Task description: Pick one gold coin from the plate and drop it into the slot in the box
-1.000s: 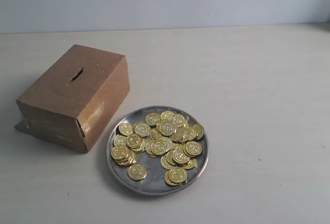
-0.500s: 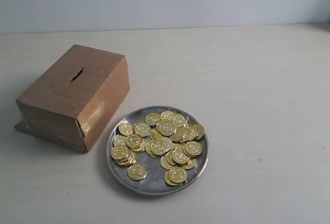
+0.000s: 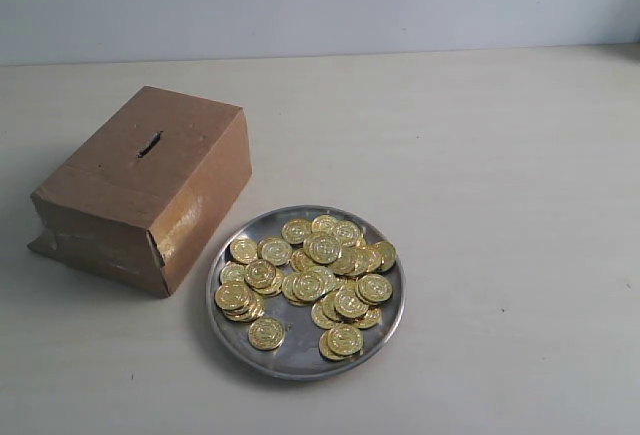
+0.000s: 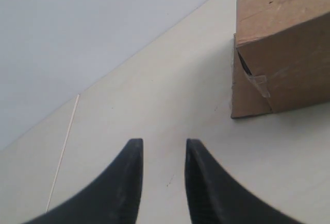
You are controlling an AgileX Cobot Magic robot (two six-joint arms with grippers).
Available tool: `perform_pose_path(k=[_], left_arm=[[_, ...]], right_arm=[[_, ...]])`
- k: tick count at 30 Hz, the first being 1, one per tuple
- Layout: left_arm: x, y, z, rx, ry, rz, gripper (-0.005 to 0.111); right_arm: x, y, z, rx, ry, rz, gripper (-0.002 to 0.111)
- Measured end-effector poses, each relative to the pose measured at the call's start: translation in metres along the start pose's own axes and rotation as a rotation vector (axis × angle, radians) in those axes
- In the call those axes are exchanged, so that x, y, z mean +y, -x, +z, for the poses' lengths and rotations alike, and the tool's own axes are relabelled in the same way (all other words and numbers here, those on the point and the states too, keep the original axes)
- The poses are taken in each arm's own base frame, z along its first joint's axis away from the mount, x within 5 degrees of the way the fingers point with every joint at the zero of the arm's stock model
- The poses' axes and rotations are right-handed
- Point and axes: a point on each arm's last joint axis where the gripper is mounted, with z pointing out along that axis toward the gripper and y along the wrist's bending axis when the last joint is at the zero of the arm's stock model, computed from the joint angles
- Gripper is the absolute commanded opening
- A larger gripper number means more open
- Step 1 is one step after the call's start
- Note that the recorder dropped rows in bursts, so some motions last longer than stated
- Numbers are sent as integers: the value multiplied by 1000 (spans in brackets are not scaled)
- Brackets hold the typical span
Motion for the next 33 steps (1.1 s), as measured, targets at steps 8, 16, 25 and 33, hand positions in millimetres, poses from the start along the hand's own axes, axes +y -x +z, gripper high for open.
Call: perform_pose_path(k=[8,16,25,33], left_arm=[[2,3,0,-31,16,-170,0],[-5,8,-1,-67,-85,-755,0],[-5,8,0,-64,-80,-714,0],[-5,8,0,-60,-82,-714,0]], right_arm=[[1,0,0,-1,15,115,0],[4,1,0,-1,41,325,0],[6,-5,0,70,61,328,0],[7,-7,-1,88,66,328,0]])
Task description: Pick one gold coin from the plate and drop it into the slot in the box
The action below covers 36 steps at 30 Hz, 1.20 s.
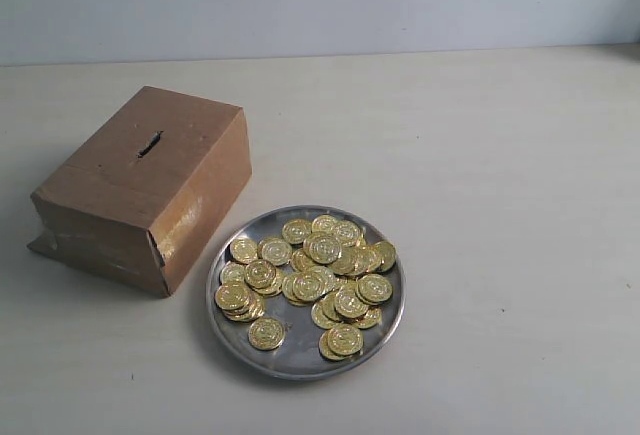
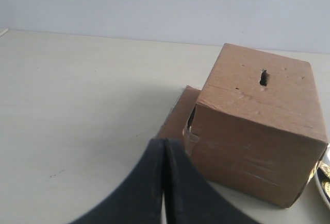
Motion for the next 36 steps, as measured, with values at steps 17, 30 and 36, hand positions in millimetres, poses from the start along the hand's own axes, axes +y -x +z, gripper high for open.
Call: perform_pose_path(k=[17,30,36], left_arm=[[0,-1,0,10,-1,0,0],[0,-1,0,13,-2,4,0],[0,-1,0,13,-2,4,0]], right_arm=[[0,0,0,0,0,3,0],[0,0,0,0,0,3,0],[0,0,0,0,0,3,0]])
